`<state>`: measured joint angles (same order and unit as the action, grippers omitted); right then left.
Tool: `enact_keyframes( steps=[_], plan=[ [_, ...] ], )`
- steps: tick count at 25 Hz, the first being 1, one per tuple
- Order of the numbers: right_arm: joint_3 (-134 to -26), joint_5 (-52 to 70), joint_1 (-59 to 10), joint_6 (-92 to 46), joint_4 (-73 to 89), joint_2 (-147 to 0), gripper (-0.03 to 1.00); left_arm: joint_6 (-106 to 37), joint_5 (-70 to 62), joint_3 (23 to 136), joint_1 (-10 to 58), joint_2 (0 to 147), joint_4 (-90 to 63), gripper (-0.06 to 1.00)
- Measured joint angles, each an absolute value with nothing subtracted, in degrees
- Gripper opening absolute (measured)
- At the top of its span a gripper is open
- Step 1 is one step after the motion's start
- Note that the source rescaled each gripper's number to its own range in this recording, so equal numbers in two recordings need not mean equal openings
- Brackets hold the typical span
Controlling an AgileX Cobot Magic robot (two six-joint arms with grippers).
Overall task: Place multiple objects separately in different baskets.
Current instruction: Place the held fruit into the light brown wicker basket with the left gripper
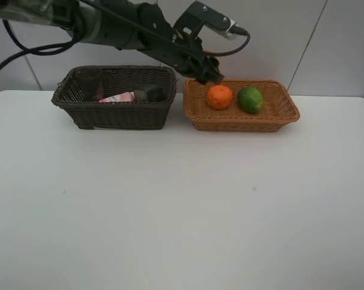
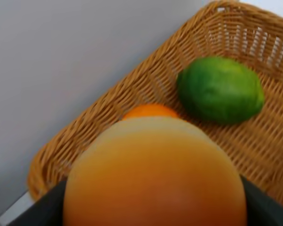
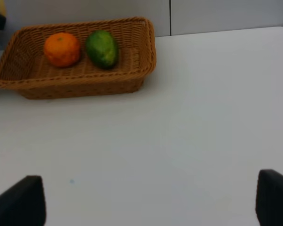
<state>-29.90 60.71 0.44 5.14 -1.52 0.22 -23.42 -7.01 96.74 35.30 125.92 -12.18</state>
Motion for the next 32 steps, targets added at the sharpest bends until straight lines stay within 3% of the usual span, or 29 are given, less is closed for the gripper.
enact_keyframes(
  steps=[13, 18, 32],
  plan=[
    [-29.90, 60.71, 0.44, 5.14, -1.57, 0.22, 0.96, -7.32, -16.72, 117.26, 36.09, 140.84, -3.61, 0.77],
    [-29.90, 60.71, 0.44, 5.14, -1.57, 0.22, 0.96, -0.79, -15.58, 118.09, 36.09, 142.16, 0.00, 0.77],
    [-29.90, 60.71, 0.44, 5.14, -1.52, 0.22, 0.96, 0.00, -15.80, 118.28, 36.09, 142.18, 0.00, 0.77]
  ],
)
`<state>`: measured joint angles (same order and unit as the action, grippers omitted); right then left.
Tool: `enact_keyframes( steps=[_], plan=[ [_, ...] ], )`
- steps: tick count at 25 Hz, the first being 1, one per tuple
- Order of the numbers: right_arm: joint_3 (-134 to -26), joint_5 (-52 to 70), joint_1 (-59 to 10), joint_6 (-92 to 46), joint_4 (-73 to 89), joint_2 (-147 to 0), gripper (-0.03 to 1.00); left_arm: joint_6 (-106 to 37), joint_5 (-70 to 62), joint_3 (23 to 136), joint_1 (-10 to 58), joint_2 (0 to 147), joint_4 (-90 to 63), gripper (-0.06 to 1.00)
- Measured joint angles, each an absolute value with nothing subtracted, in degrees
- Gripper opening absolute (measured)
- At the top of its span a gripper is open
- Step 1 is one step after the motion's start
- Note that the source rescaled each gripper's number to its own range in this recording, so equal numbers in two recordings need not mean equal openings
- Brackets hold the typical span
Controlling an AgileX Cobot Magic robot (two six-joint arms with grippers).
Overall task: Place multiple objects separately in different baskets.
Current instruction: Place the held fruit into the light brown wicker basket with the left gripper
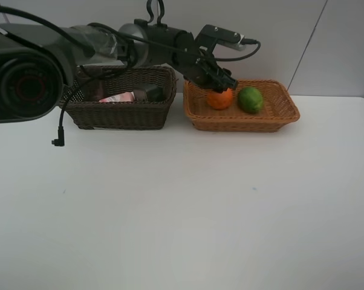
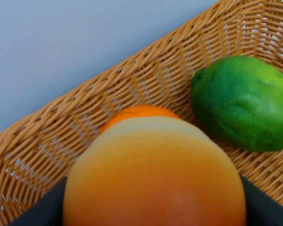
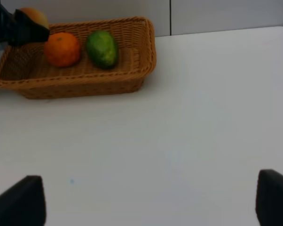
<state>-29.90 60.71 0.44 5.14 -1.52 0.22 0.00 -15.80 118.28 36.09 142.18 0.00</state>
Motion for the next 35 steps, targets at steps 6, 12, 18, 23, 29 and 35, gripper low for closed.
enact_keyframes(
  steps=[6, 12, 18, 23, 29, 35],
  plan=[
    [-29.90, 60.71, 0.44, 5.14, -1.52, 0.22, 0.96, 0.00, -16.10, 118.28, 36.09, 142.18, 0.00, 0.85],
    [-29.90, 60.71, 0.44, 5.14, -1.52, 0.22, 0.96, -0.35, -15.66, 118.28, 36.09, 142.18, 0.00, 0.85],
    [-29.90, 60.71, 0.44, 5.14, -1.52, 0.22, 0.96, -0.35, -15.16, 118.28, 36.09, 142.18, 0.00, 0.85],
    [-29.90, 60.71, 0.44, 5.14, -1.52, 0.22, 0.96, -0.60, -16.21, 118.28, 36.13, 142.18, 0.31, 0.85],
    [-29.90, 60.71, 0.44, 5.14, -1.52, 0.22, 0.96, -0.98, -16.27, 118.28, 36.31, 142.18, 1.27, 0.85],
    [-29.90, 60.71, 0.44, 5.14, -1.52, 0.22, 0.96, -1.72, -16.22, 118.28, 36.82, 142.18, 1.45, 0.85]
  ],
)
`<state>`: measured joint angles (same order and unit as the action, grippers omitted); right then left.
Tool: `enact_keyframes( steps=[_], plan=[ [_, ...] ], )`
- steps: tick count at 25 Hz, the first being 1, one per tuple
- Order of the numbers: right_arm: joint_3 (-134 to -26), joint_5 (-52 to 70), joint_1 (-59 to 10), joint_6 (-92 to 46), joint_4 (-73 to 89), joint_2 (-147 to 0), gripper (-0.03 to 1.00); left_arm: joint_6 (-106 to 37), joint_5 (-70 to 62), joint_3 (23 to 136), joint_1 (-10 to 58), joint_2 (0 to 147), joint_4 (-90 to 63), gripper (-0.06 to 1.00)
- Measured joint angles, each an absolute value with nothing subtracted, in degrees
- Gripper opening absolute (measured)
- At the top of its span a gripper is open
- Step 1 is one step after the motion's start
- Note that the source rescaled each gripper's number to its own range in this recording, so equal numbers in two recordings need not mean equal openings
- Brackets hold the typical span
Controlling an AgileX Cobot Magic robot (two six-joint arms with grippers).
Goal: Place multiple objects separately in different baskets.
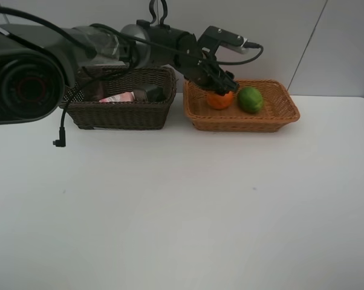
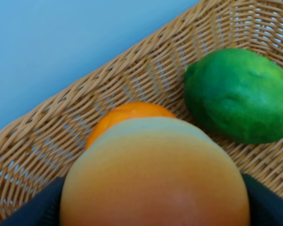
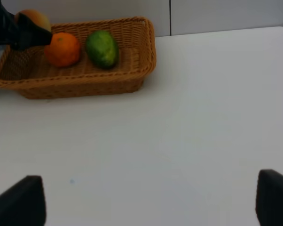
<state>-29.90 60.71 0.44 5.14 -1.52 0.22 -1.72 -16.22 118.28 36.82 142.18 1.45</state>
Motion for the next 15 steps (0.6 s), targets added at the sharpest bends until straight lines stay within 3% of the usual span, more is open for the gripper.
enact_keyframes(
  steps=[7, 15],
  plan=[
    [-29.90, 60.71, 0.44, 5.14, -1.52, 0.22, 0.96, -11.85, -16.24, 118.28, 36.87, 142.18, 1.45, 0.99],
    [-29.90, 60.71, 0.44, 5.14, -1.52, 0.22, 0.96, -12.86, -16.74, 118.28, 36.87, 142.18, 1.45, 1.00]
  ],
)
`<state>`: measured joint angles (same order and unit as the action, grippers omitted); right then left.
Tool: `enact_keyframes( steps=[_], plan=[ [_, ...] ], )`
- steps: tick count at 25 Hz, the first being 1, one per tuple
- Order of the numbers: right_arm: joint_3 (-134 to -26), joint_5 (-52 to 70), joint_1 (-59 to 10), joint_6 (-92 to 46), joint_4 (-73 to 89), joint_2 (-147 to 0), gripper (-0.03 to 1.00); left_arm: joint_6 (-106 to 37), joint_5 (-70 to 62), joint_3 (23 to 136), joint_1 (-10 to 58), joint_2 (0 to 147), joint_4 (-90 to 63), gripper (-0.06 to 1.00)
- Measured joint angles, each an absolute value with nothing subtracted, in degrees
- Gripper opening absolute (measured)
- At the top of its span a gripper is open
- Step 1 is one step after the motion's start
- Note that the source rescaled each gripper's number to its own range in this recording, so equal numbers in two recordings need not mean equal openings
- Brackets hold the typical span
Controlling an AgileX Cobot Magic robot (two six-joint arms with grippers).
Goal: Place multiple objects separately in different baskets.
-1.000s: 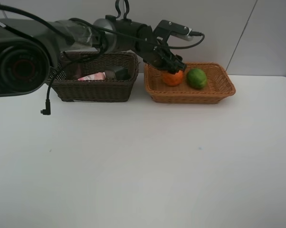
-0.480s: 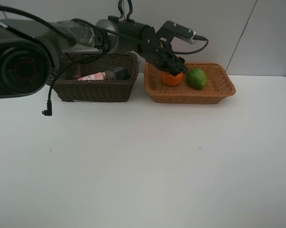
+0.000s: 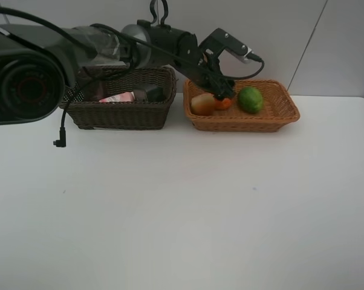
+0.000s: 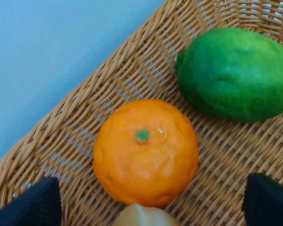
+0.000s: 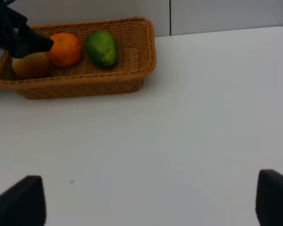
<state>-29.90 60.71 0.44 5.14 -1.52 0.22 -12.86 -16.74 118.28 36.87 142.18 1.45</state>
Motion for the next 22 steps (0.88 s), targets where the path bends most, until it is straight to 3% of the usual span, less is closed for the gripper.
enact_keyframes(
  steps=[9, 22],
  plan=[
    [-29.90, 60.71, 0.44, 5.14, -1.52, 0.22, 0.96, -12.65, -19.26, 118.68, 37.34, 142.05, 1.45, 1.00],
    [-29.90, 60.71, 0.44, 5.14, -1.52, 0.22, 0.96, -10.98, -47.90, 119.90, 38.19, 119.77, 6.40, 1.00]
  ],
)
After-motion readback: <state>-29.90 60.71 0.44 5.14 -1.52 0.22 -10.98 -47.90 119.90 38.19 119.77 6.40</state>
